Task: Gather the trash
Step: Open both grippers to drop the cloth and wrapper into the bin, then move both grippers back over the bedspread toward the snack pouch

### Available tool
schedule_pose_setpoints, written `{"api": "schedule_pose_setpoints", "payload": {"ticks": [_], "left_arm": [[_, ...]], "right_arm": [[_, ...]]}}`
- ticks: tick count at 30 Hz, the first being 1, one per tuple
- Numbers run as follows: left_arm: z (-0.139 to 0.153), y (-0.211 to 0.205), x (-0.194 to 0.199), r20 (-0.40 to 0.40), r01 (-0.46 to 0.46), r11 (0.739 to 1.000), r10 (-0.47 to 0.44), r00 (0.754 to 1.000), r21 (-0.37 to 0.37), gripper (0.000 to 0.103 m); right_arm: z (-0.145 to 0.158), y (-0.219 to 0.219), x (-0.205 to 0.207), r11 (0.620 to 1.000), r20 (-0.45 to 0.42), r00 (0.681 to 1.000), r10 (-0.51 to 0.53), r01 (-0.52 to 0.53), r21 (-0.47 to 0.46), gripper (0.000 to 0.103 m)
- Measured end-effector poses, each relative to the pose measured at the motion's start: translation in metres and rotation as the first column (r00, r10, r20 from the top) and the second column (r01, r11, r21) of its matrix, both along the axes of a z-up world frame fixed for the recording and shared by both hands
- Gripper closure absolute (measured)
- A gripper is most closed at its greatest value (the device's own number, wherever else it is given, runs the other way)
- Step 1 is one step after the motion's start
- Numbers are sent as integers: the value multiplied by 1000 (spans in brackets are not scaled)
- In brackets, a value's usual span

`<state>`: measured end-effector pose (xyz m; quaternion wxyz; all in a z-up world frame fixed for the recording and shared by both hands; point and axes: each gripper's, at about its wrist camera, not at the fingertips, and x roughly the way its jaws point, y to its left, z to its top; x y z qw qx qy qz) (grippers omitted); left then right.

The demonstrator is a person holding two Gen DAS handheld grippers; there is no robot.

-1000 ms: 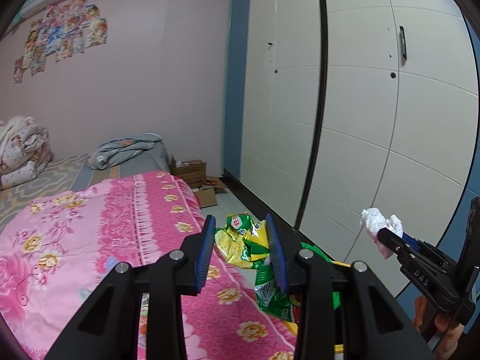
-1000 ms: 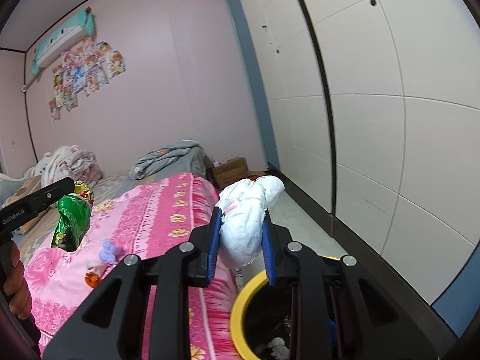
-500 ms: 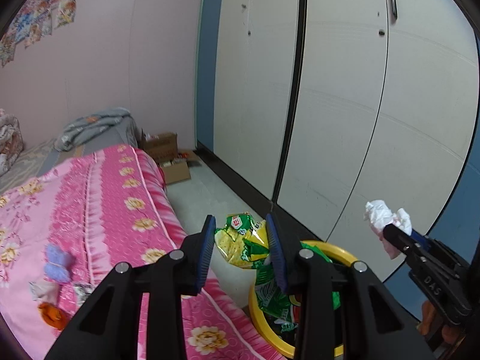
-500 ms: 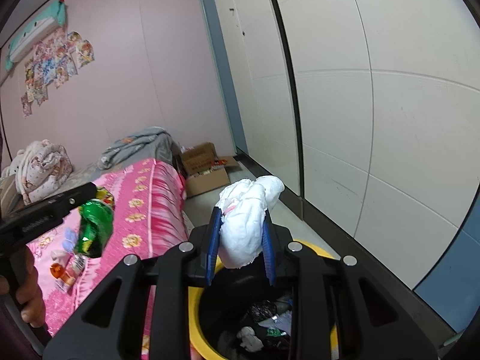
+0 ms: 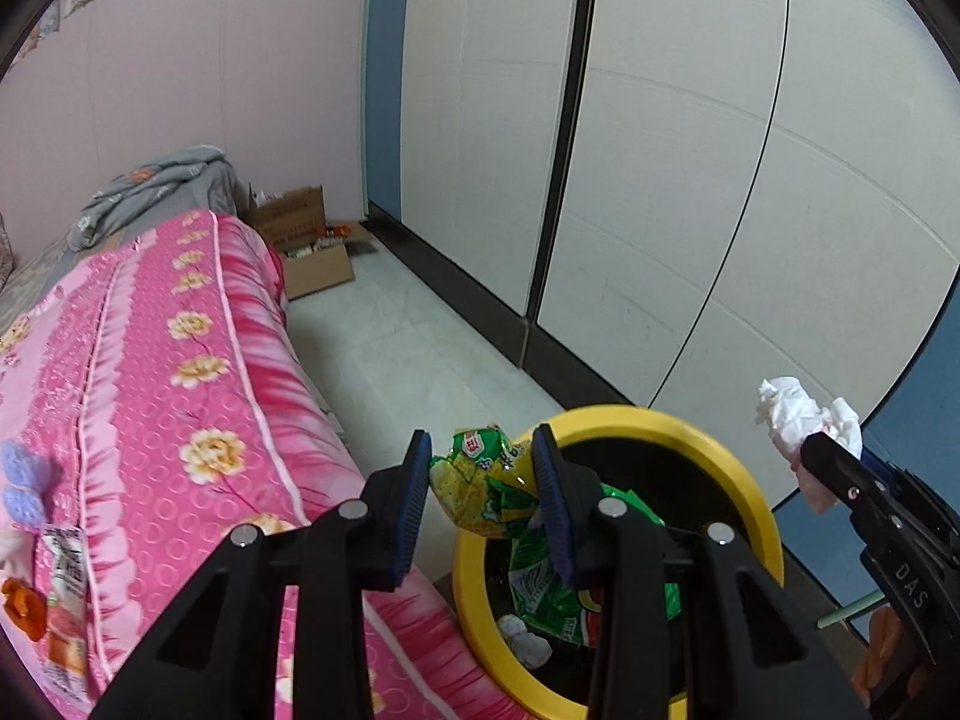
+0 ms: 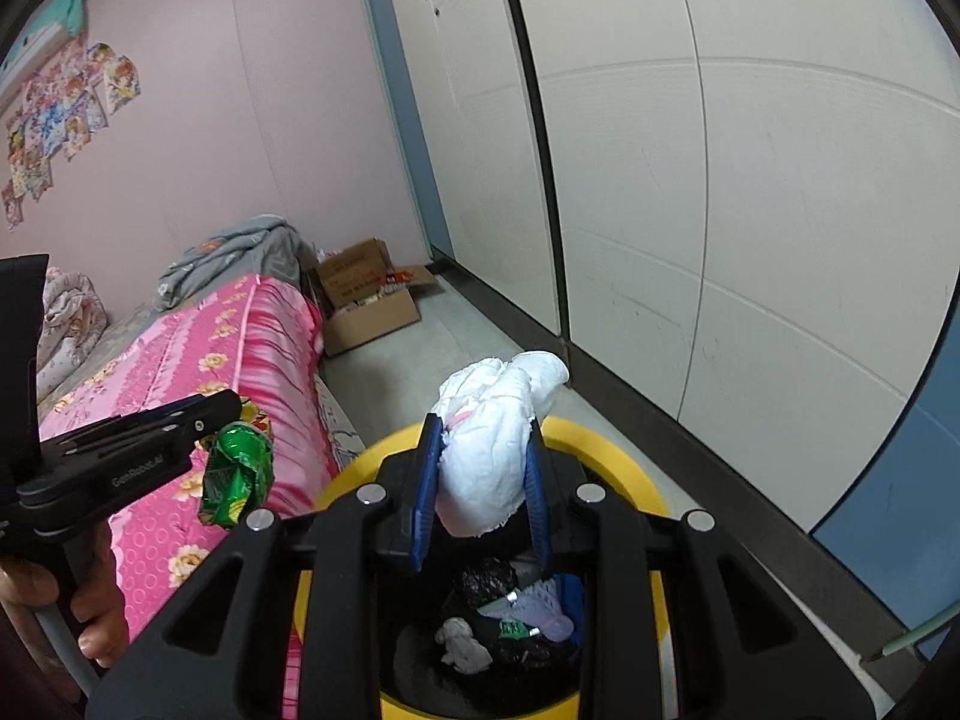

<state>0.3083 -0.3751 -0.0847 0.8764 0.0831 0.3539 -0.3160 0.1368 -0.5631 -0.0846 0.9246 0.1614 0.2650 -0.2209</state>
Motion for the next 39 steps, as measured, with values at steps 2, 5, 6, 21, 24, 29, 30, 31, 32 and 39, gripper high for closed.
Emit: {"api": "schedule_pose_setpoints", "payload": {"ticks": [2, 5, 6, 21, 24, 29, 30, 31, 32, 39], "left_arm": [[-8, -6, 2, -11, 7, 1000, -6, 1000, 15, 70], [-15, -13, 2, -20, 11, 999, -10, 1000, 31, 70], [-17, -14, 3, -22, 12, 999, -11, 1000, 35, 70], [-14, -15, 1, -17, 22, 1000, -22, 1000, 22, 65], [-7, -11, 0, -9, 15, 1000, -15, 1000, 7, 51], [5, 5, -1, 8, -34, 999, 35, 999, -19, 26], [8, 10, 0, 11, -43, 999, 43, 999, -23, 23], [10, 14, 0, 14, -52, 998, 52, 999, -26, 21], [14, 20, 1, 20, -66, 997, 67, 998, -27, 21], [33, 69, 5, 51, -147, 988, 149, 987, -43, 17]], "right_arm": [[-5, -3, -3, 1000, -12, 1000, -10, 10, 6, 79], [-14, -7, -3, 1000, -31, 999, -17, 18, 16, 79], [-15, -8, -2, 1000, -34, 999, -20, 20, 16, 79], [-17, -8, -13, 997, -33, 997, -67, 66, -35, 68], [-12, -9, -19, 997, -12, 997, -75, 75, -30, 54], [1, -5, -29, 996, 26, 996, -82, 83, -38, 44], [5, -4, -31, 996, 35, 996, -77, 78, -34, 42], [7, -2, -32, 997, 42, 996, -73, 74, -31, 42], [10, 0, -33, 997, 49, 997, -68, 69, -30, 41], [27, 25, -29, 1000, 78, 997, 11, -10, -9, 38]]}}
